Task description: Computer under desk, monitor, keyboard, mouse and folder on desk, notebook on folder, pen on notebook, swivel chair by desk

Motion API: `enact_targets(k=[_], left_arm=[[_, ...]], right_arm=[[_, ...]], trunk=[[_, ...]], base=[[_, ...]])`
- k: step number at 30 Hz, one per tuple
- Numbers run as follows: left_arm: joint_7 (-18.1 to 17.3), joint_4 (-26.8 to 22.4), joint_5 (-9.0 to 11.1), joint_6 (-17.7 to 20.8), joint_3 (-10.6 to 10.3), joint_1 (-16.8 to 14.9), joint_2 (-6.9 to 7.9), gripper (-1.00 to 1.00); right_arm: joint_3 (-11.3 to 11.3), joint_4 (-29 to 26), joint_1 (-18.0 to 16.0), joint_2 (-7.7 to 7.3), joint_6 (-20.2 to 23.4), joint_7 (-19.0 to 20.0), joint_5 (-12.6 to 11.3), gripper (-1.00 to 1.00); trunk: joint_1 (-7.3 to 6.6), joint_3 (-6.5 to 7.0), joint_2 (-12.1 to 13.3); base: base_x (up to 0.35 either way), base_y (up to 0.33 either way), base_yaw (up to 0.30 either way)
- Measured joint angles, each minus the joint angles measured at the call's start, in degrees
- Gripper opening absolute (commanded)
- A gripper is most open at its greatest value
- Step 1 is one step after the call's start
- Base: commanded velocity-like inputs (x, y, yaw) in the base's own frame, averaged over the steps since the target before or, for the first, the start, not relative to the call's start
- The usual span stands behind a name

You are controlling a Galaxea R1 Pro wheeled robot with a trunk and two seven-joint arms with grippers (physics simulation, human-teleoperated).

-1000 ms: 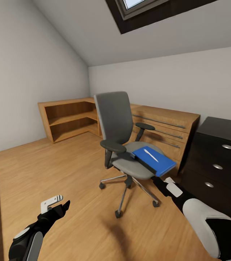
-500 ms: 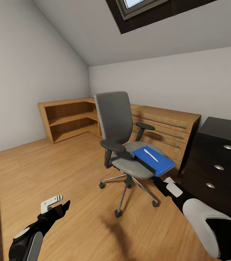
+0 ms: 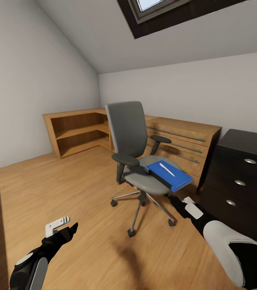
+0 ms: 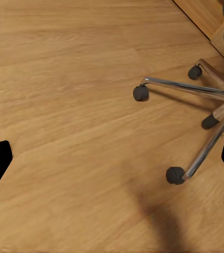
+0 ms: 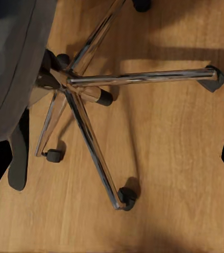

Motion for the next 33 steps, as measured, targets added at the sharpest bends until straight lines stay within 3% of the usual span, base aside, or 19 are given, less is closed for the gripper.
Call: enact_targets(k=[18, 22, 27, 29, 31, 32, 33], left_arm=[[0.0, 0.4, 0.0, 0.1, -0.3, 0.0, 0.0, 1.0], [0.1, 1.8, 0.0, 0.1, -0.7, 0.0, 0.0, 1.0], [0.2, 2.6, 0.0, 0.1, -1.2, 0.0, -0.07, 1.0], [0.2, 4.0, 0.0, 0.1, -2.7, 0.0, -0.04, 1.0], [0.3, 8.3, -0.2, 0.0, -5.2, 0.0, 0.01, 1.0], [0.3, 9.6, -0.3, 0.0, -5.6, 0.0, 0.05, 1.0], [0.3, 15.7, -1.2, -0.4, -6.6, 0.0, 0.11, 1.0]], right_arm=[[0.1, 0.2, 0.0, 0.07, -0.4, 0.1, 0.3, 1.0], [0.1, 0.5, 0.1, 0.15, -2.8, 0.2, 2.6, 1.0], [0.1, 2.2, 1.6, 1.08, -7.0, 0.2, 8.9, 1.0], [0.1, 3.5, 2.9, 1.45, -9.3, 0.1, 12.7, 1.0], [0.1, 5.2, 4.8, 2.08, -12.6, 0.0, 18.2, 1.0], [0.1, 5.7, 5.5, 2.38, -13.6, 0.0, 19.7, 1.0], [0.1, 7.7, 8.1, 3.42, -18.9, -0.1, 25.8, 1.0]], trunk=[[-0.02, 0.0, 0.0], [-0.1, 0.66, 0.0], [-0.8, 1.64, 1.3], [-1.24, 2.0, 2.1], [-1.68, 2.35, 2.9], [-1.9, 2.54, 3.3], [-2.12, 2.7, 3.7]], base=[[-0.084, 0.0, 0.0], [-0.024, 0.0, 0.0], [-0.007, 0.0, 0.0], [-0.002, 0.0, 0.0], [-0.001, 0.0, 0.0], [0.0, 0.0, 0.0], [0.0, 0.0, 0.0]])
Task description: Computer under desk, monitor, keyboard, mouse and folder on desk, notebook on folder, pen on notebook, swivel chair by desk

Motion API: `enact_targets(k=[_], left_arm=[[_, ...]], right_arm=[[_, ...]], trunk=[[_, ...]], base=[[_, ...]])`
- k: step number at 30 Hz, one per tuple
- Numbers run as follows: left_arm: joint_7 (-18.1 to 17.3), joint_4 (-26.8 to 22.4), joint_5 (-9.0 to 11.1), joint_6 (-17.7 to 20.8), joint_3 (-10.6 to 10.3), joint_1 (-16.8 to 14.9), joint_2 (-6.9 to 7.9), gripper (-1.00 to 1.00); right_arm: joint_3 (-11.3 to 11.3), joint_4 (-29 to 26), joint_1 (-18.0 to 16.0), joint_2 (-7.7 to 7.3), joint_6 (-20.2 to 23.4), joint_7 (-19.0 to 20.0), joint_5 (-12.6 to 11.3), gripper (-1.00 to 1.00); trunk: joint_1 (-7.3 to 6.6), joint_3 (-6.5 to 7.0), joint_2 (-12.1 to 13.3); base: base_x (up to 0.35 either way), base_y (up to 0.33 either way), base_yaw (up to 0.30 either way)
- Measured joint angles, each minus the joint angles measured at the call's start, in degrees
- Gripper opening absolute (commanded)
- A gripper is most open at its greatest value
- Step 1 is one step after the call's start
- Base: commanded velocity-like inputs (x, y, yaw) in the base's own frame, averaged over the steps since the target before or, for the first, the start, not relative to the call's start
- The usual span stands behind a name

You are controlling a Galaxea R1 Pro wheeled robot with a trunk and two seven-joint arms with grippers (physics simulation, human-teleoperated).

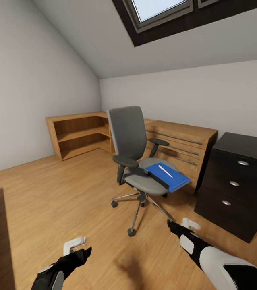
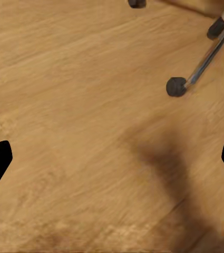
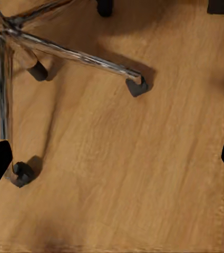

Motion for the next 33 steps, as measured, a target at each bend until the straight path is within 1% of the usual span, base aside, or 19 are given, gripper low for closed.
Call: enact_targets(k=[2, 3, 4, 6, 7, 9, 10, 12, 13, 14, 15, 18, 19, 21, 25, 27, 30, 31, 33], left_arm=[[0.0, 5.3, -0.8, -1.0, -0.4, 0.0, 0.03, 1.0], [0.0, 9.1, -1.8, -2.7, -0.7, 0.0, 0.04, 1.0], [0.0, 10.8, -2.3, -3.9, -0.7, 0.0, 0.05, 1.0], [-0.1, 13.3, -3.3, -6.9, -0.8, 0.0, 0.0, 1.0], [-0.1, 15.2, -4.2, -10.2, -0.8, 0.0, -0.04, 1.0], [-0.1, 17.2, -5.0, -13.7, -0.9, 0.0, -0.07, 1.0], [-0.1, 19.3, -5.7, -16.8, -0.9, 0.0, -0.09, 1.0], [-0.1, 21.7, -6.2, -19.8, -0.9, 0.0, -0.07, 1.0], [-0.1, 24.3, -6.5, -22.3, -0.9, 0.0, -0.06, 1.0], [-0.1, 25.8, -6.7, -23.6, -0.9, 0.0, -0.05, 1.0], [0.0, 30.9, -7.8, -28.4, -1.0, 0.0, -0.08, 1.0], [0.0, 34.2, -9.2, -32.2, -1.0, 0.0, -0.1, 1.0], [0.1, 35.4, -10.4, -34.4, -1.0, 0.0, -0.07, 1.0], [0.1, 36.5, -11.8, -37.0, -1.1, 0.0, -0.03, 1.0], [0.3, 37.4, -12.9, -38.9, -1.1, 0.0, -0.02, 1.0], [3.8, 38.3, -13.2, -39.5, -1.1, 0.0, -0.1, 1.0], [5.7, 39.2, -13.3, -39.6, -1.2, 0.0, -0.11, 1.0], [6.6, 40.2, -13.3, -39.7, -1.3, 0.0, -0.11, 1.0], [7.1, 40.8, -13.3, -39.8, -1.4, 0.0, -0.11, 1.0]], right_arm=[[-0.1, 1.2, 2.9, 0.56, -4.3, -0.1, 4.3, 1.0], [-0.1, 2.0, 5.3, 0.91, -8.5, -0.1, 7.7, 1.0], [-0.1, 2.3, 6.6, 1.04, -10.6, -0.2, 9.3, 1.0], [-0.1, 2.7, 8.8, 1.2, -14.2, -0.3, 11.9, 1.0], [-0.2, 3.0, 10.5, 1.29, -17.1, -0.4, 13.5, 1.0], [-0.1, 3.1, 11.9, 1.36, -19.3, -0.4, 14.7, 1.0], [-0.2, 3.3, 12.9, 1.4, -20.7, -0.5, 15.3, 1.0], [-0.1, 3.3, 13.7, 1.43, -21.7, -0.5, 15.8, 1.0], [-0.2, 3.4, 14.3, 1.48, -22.3, -0.5, 16.1, 1.0], [-0.1, 3.4, 14.5, 1.49, -22.5, -0.5, 16.2, 1.0], [-0.1, 3.5, 15.2, 1.71, -23.3, -0.5, 16.4, 1.0], [-0.1, 3.5, 15.6, 1.89, -24.1, -0.5, 16.5, 1.0], [-0.1, 3.5, 15.7, 2.06, -24.6, -0.5, 16.5, 1.0], [-0.1, 3.6, 16.0, 2.33, -25.3, -0.5, 16.6, 1.0], [-0.1, 3.5, 16.3, 2.6, -25.8, -0.7, 16.6, 1.0], [-0.1, 3.6, 16.5, 2.95, -26.6, -2.2, 16.8, 1.0], [-0.1, 3.6, 16.6, 3.38, -27.8, -3.1, 16.9, 1.0], [-0.1, 3.6, 16.8, 3.7, -28.9, -3.5, 17.1, 1.0], [-0.1, 3.6, 17.1, 3.93, -29.5, -3.7, 17.1, 1.0]], trunk=[[-0.44, 0.37, 0.8], [-0.66, 0.54, 1.2], [-0.88, 0.73, 1.6], [-1.32, 1.09, 2.4], [-1.54, 1.27, 2.8], [-1.98, 1.63, 3.6], [-2.2, 1.81, 4.0], [-2.64, 2.17, 4.8], [-2.86, 2.35, 5.2], [-3.08, 2.53, 5.6], [-3.3, 2.7, 6.0], [-3.96, 3.25, 7.2], [-4.18, 3.43, 7.6], [-4.62, 3.79, 8.4], [-5.5, 4.51, 10.0], [-5.94, 4.88, 10.8], [-6.6, 5.47, 12.0], [-6.82, 5.67, 12.4], [-7.25, 6.06, 13.2]], base=[[0.0, 0.0, 0.0], [0.0, 0.0, 0.0], [0.0, 0.0, 0.0], [0.0, 0.0, 0.0], [0.0, 0.0, 0.0], [0.0, 0.0, 0.0], [0.0, 0.0, 0.0], [0.0, 0.0, 0.0], [0.0, 0.0, 0.0], [0.0, 0.0, 0.0], [0.0, 0.0, 0.0], [0.0, 0.0, 0.0], [0.0, 0.0, 0.0], [0.0, 0.0, 0.0], [0.0, 0.0, -0.004], [0.0, 0.0, -0.103], [0.0, 0.0, -0.173], [0.0, 0.0, -0.228], [0.0, 0.0, -0.24]])
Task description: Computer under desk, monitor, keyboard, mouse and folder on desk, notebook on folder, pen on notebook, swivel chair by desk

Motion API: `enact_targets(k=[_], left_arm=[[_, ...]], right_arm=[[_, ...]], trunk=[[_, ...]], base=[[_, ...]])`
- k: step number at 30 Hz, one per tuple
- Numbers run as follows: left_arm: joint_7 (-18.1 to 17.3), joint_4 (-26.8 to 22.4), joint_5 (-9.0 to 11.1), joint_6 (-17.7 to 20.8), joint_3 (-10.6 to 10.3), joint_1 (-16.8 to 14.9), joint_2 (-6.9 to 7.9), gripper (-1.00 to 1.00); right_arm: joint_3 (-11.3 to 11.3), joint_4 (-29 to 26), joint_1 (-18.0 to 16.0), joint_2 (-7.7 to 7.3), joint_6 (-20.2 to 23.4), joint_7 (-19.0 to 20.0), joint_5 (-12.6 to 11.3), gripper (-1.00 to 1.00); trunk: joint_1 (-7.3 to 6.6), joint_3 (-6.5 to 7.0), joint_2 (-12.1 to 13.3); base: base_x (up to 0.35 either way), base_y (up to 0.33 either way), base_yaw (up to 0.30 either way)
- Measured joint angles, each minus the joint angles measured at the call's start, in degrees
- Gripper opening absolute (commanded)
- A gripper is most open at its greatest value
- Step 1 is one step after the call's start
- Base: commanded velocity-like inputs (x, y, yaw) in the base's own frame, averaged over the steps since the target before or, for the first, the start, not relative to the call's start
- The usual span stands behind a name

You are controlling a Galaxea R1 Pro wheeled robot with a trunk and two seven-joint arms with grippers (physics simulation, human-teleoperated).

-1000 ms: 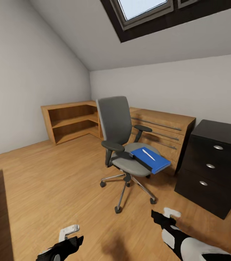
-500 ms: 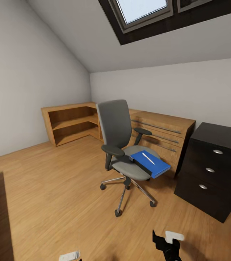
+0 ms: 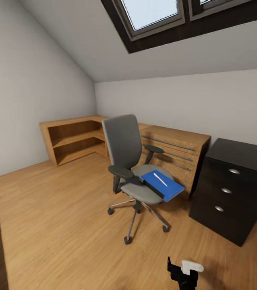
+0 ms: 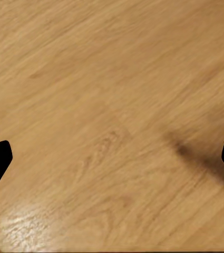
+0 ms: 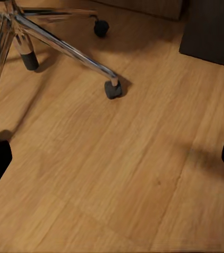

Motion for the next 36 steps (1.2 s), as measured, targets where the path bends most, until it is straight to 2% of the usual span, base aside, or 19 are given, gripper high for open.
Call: enact_targets(k=[6, 15, 23, 36], left_arm=[[0.5, 0.6, -0.2, -0.2, 0.0, 0.0, -0.06, 1.0], [0.5, 0.6, -0.2, -0.2, 0.0, 0.0, -0.08, 1.0], [0.5, 0.7, -0.2, -0.1, -0.1, 0.0, -0.17, 1.0], [0.5, 0.7, -0.2, -0.1, -0.1, 0.0, -0.17, 1.0]], right_arm=[[0.0, 0.0, 0.3, 0.23, -0.5, -0.2, 0.1, 1.0], [0.0, 0.0, 0.4, 0.73, -0.7, -0.2, 0.2, 1.0], [0.0, 0.0, 0.4, 0.87, -0.7, -0.2, 0.2, 1.0], [0.0, 0.0, 0.5, 0.87, -0.9, -0.2, 0.2, 1.0]], trunk=[[-1.32, 1.07, 2.4], [-3.29, 2.66, 6.0], [-5.02, 4.1, 9.2], [-7.87, 6.43, 14.4]], base=[[0.0, 0.0, -0.193], [-0.032, 0.0, -0.024], [-0.294, 0.0, -0.035], [-0.336, 0.0, -0.258]])
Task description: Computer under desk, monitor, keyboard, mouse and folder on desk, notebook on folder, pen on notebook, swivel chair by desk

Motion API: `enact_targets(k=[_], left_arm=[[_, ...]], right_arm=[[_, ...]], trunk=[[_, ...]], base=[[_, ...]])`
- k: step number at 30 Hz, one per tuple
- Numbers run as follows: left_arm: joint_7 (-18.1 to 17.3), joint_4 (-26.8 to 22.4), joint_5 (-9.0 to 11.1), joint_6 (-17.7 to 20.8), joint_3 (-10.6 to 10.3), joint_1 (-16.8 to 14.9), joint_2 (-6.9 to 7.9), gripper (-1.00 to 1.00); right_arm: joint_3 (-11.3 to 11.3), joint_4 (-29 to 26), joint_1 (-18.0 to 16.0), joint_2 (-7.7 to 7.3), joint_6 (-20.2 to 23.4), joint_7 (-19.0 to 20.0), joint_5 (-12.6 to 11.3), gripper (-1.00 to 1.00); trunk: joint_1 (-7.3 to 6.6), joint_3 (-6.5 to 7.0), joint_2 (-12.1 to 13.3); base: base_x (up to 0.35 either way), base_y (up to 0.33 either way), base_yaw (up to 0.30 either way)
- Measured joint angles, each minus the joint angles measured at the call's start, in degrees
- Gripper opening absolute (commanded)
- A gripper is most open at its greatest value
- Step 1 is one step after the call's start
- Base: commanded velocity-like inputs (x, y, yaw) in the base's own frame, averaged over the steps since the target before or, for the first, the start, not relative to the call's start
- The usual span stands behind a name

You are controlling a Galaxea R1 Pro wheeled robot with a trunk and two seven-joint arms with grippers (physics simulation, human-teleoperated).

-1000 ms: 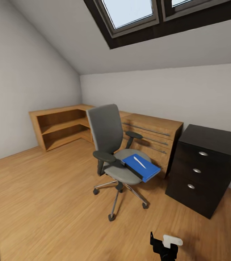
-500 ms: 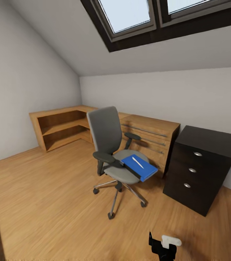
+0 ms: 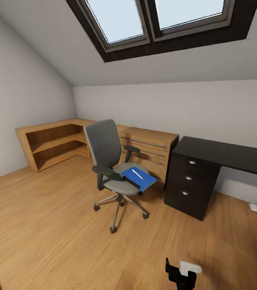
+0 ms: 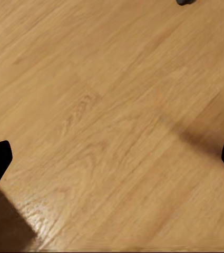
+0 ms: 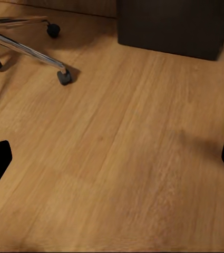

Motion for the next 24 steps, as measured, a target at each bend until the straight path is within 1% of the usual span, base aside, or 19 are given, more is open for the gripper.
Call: enact_targets(k=[4, 7, 15, 24], left_arm=[[0.0, 0.0, 0.0, 0.0, 0.0, 0.0, 0.0, 1.0], [0.0, 0.0, 0.0, 0.0, 0.0, 0.0, 0.0, 1.0], [0.0, 0.2, 0.1, 0.1, 0.0, 0.0, 0.0, 1.0], [0.0, 0.4, 0.1, 0.1, 0.0, 0.0, 0.0, 1.0]], right_arm=[[0.0, 0.0, 0.0, 0.02, -0.1, 0.0, 0.1, 1.0], [0.1, 0.0, 0.0, 0.06, 0.0, 0.0, 0.1, 1.0], [0.1, 0.0, 0.0, 0.14, 0.0, 0.0, 0.1, 1.0], [0.1, 0.0, 0.0, 0.18, 0.0, 0.0, 0.0, 1.0]], trunk=[[-0.89, 0.7, 1.6], [-1.56, 1.18, 2.8], [-3.33, 2.3, 6.0], [-5.31, 3.35, 9.6]], base=[[-0.277, 0.0, -0.294], [-0.109, 0.0, -0.285], [-0.036, 0.0, -0.263], [-0.003, 0.0, -0.223]])
